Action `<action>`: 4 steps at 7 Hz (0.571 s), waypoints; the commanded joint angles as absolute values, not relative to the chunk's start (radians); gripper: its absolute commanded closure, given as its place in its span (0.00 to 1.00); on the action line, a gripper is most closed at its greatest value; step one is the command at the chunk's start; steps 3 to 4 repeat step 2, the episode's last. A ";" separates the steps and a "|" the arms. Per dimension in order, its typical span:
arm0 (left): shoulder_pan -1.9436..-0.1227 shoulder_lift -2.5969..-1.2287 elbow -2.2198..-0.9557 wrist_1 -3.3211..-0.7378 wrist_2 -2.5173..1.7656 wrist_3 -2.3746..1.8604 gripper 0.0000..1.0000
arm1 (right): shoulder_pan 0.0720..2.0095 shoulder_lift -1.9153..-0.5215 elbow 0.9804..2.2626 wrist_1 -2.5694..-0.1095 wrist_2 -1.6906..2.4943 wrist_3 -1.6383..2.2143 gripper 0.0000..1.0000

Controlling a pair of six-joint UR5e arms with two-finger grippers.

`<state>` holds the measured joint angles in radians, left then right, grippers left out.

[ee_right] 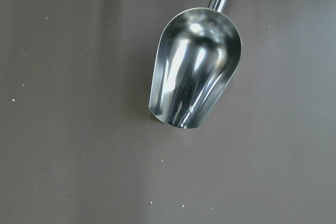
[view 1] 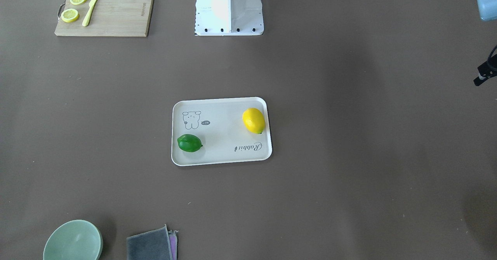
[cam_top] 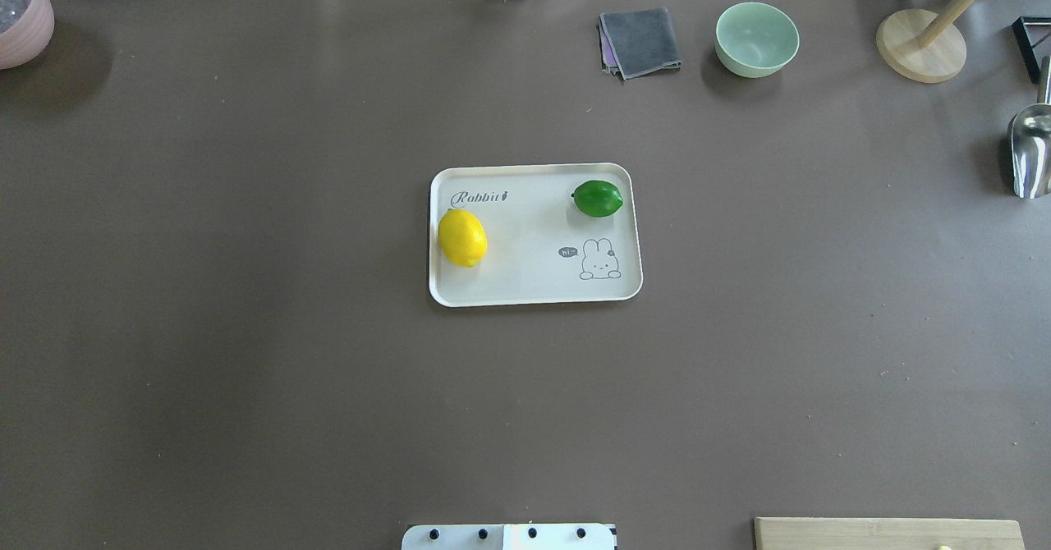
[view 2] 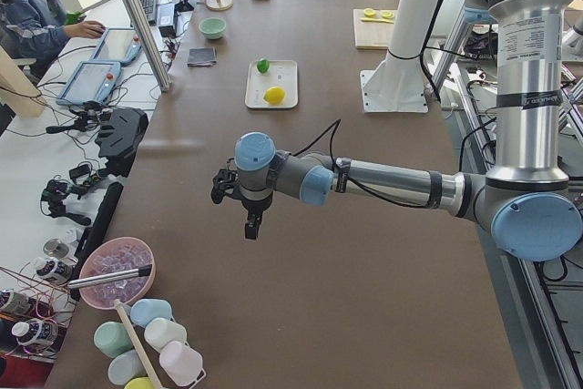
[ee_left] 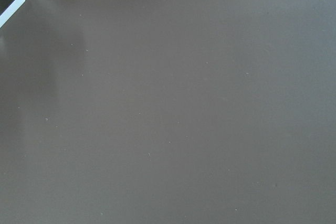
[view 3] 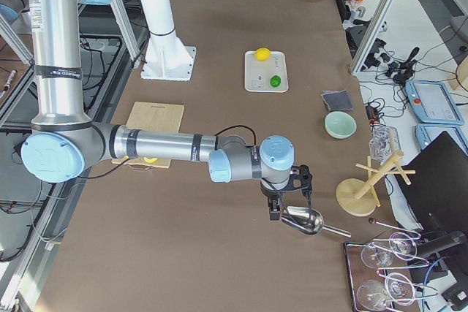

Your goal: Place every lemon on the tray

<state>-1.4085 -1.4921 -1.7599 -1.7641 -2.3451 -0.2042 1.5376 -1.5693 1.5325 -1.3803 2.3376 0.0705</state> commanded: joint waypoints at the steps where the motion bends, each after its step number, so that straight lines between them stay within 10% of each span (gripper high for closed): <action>1: -1.445 -1.491 -1.763 -1.764 -2.344 -0.204 0.02 | 1.537 -1.569 1.540 -1.379 2.338 0.071 0.00; 4: -1.453 -1.493 -1.766 -1.764 -2.345 -0.204 0.02 | 1.537 -1.568 1.542 -1.379 2.336 0.071 0.00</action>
